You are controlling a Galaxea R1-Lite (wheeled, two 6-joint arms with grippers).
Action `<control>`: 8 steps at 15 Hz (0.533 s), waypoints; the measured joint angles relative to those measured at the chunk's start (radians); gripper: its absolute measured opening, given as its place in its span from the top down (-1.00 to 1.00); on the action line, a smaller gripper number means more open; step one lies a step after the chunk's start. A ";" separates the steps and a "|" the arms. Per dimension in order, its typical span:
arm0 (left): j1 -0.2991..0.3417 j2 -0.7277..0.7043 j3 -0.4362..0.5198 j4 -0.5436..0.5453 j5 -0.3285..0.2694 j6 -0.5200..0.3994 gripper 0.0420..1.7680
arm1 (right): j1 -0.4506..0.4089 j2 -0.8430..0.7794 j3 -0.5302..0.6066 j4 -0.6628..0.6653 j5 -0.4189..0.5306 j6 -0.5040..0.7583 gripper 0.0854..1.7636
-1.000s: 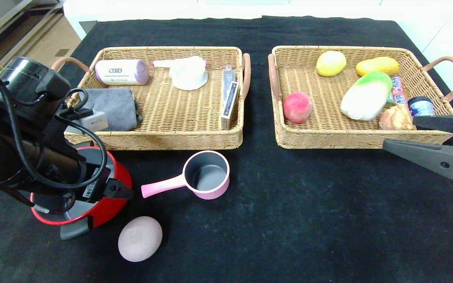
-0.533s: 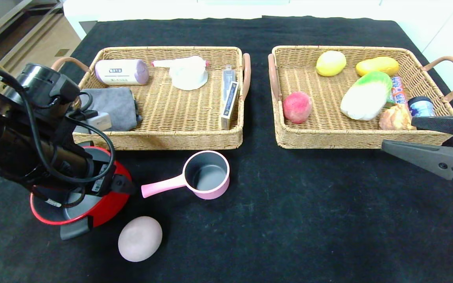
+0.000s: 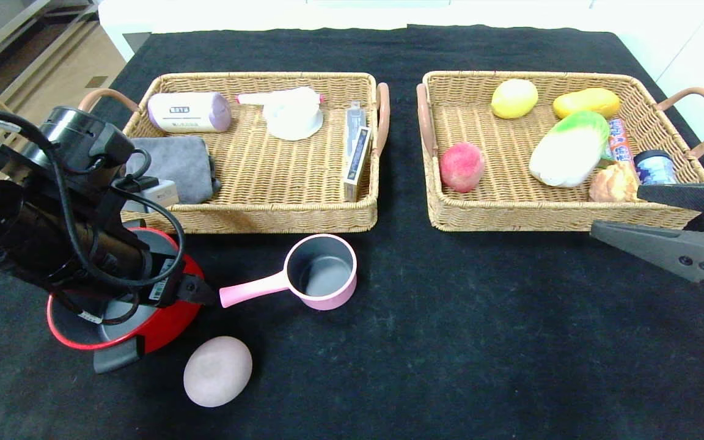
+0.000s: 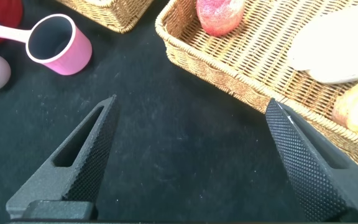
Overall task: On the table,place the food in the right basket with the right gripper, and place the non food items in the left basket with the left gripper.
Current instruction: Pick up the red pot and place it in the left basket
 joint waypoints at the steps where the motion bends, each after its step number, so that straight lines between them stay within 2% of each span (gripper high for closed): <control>1: 0.000 0.002 0.001 0.000 -0.001 -0.001 -0.94 | 0.000 0.000 0.001 0.000 0.000 0.000 -0.94; 2: 0.000 0.003 0.001 0.000 -0.001 -0.001 -0.94 | 0.000 -0.001 0.001 0.000 0.000 0.000 -0.94; 3: 0.000 0.003 0.001 0.001 -0.001 -0.001 -0.82 | 0.001 -0.001 0.001 0.000 0.000 0.000 -0.94; 5: 0.000 0.004 0.001 0.003 -0.001 0.000 -0.40 | 0.001 -0.001 0.001 0.000 0.000 0.000 -0.94; 8: 0.000 0.004 0.003 0.003 -0.003 0.000 0.03 | 0.001 -0.002 0.000 0.000 0.000 0.000 -0.94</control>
